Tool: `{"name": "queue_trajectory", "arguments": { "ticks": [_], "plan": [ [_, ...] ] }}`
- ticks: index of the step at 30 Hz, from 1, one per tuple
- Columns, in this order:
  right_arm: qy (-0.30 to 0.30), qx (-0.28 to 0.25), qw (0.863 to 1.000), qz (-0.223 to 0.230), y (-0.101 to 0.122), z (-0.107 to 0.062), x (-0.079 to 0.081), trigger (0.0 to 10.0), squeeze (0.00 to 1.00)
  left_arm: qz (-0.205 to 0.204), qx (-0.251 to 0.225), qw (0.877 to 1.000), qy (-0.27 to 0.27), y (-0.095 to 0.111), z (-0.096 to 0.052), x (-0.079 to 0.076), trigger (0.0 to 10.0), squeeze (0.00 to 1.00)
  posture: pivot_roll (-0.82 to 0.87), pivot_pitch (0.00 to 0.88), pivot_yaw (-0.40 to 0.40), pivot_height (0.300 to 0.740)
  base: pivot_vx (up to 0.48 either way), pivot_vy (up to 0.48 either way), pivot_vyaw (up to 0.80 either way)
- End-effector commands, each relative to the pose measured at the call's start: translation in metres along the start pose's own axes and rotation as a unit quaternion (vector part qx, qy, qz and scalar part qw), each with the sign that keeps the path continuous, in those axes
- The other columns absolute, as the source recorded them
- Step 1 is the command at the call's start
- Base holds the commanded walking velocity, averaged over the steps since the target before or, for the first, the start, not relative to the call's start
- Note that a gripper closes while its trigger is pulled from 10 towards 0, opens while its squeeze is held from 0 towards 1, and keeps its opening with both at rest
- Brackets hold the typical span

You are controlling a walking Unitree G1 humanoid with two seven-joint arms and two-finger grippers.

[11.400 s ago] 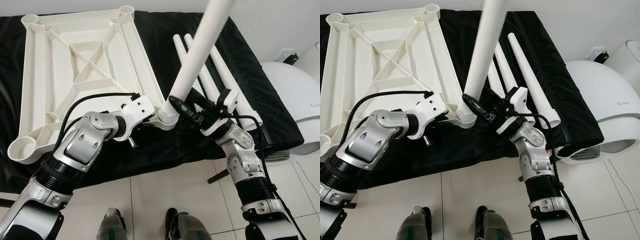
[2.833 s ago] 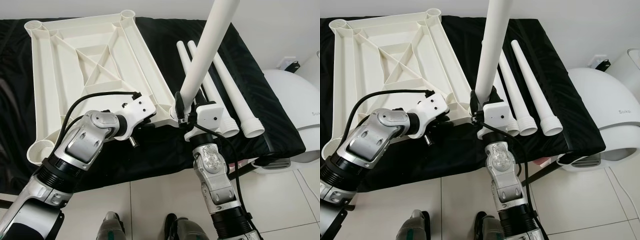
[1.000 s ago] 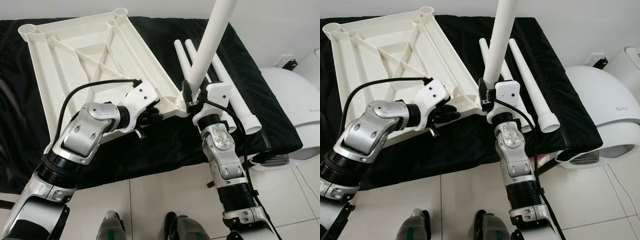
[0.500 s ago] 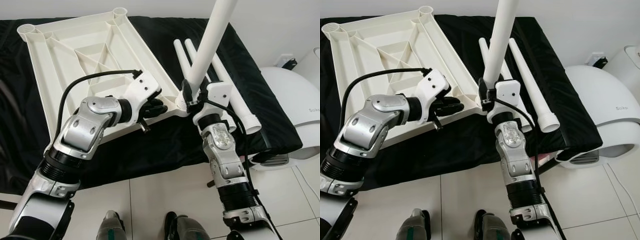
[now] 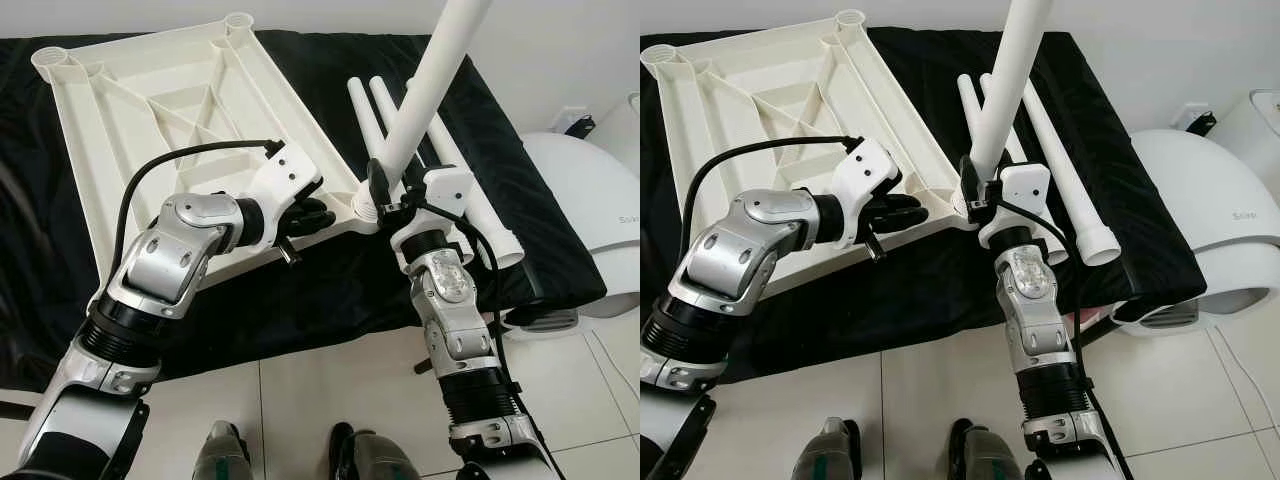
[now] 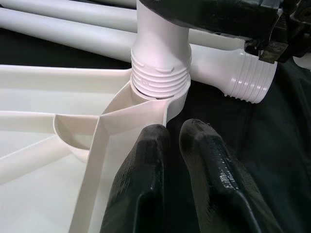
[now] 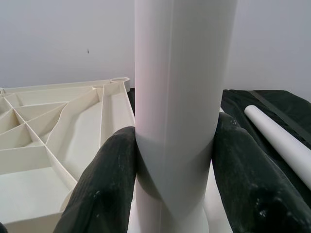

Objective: Building children table

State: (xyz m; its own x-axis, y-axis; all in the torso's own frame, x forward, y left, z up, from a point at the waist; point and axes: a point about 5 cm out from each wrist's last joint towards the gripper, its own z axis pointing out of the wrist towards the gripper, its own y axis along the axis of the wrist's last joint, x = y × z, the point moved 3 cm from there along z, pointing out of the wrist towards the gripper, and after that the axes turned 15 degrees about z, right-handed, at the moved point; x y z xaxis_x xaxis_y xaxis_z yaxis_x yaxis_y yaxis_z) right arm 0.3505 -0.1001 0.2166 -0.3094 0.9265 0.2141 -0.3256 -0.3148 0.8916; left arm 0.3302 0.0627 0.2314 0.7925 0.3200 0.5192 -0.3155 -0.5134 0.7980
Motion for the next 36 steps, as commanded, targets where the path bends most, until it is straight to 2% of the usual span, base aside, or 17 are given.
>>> {"name": "queue_trajectory", "arguments": {
  "ticks": [1,10,11,12,13,19,20,27,36],
  "plan": [
    [-0.035,0.076,0.996,0.004,-0.033,-0.014,-0.018,10.0,0.00,-0.004,0.003,1.000,0.010,0.001,0.002,0.001,10.0,0.00,0.09,0.197,-0.047,0.740,0.000,0.000,0.00],
    [-0.012,0.064,0.998,-0.003,-0.031,-0.014,-0.013,10.0,0.00,-0.005,0.003,1.000,0.009,0.001,0.002,0.001,10.0,0.00,0.09,0.193,-0.048,0.740,0.000,0.000,0.00],
    [-0.007,0.061,0.998,-0.004,-0.030,-0.013,-0.012,10.0,0.37,-0.005,0.003,1.000,0.009,0.001,0.002,0.001,10.0,0.00,0.09,0.193,-0.048,0.740,0.000,0.000,0.00],
    [-0.007,0.061,0.998,-0.004,-0.030,-0.013,-0.012,10.0,0.37,-0.005,0.003,1.000,0.009,0.001,0.002,0.001,10.0,0.00,0.09,0.193,-0.048,0.740,0.000,0.000,0.00],
    [0.001,0.061,0.998,0.000,-0.029,-0.013,-0.010,10.0,1.00,-0.005,0.003,1.000,0.010,0.001,0.002,0.001,10.0,0.00,0.09,0.191,-0.050,0.740,0.000,0.000,0.00],
    [0.017,0.054,0.998,-0.002,-0.026,-0.012,-0.007,10.0,1.00,-0.004,0.003,1.000,0.010,0.001,0.002,0.002,10.0,0.00,0.09,0.191,-0.050,0.740,0.000,0.000,0.00],
    [0.024,0.051,0.998,-0.004,-0.025,-0.012,-0.004,10.0,0.00,-0.004,0.003,1.000,0.011,0.001,0.002,0.002,10.0,0.00,0.09,0.191,-0.051,0.740,0.000,0.000,0.00],
    [0.036,0.049,0.998,0.010,-0.024,-0.013,-0.001,10.0,0.00,-0.004,0.004,1.000,0.012,0.001,0.002,0.002,10.0,0.00,0.09,0.192,-0.052,0.740,0.000,0.000,0.00],
    [0.035,0.046,0.998,0.004,-0.024,-0.011,-0.003,10.0,0.00,-0.004,0.007,1.000,0.015,0.000,0.000,0.004,10.0,0.00,0.10,0.195,-0.053,0.740,0.000,0.000,0.00]
  ]
}}
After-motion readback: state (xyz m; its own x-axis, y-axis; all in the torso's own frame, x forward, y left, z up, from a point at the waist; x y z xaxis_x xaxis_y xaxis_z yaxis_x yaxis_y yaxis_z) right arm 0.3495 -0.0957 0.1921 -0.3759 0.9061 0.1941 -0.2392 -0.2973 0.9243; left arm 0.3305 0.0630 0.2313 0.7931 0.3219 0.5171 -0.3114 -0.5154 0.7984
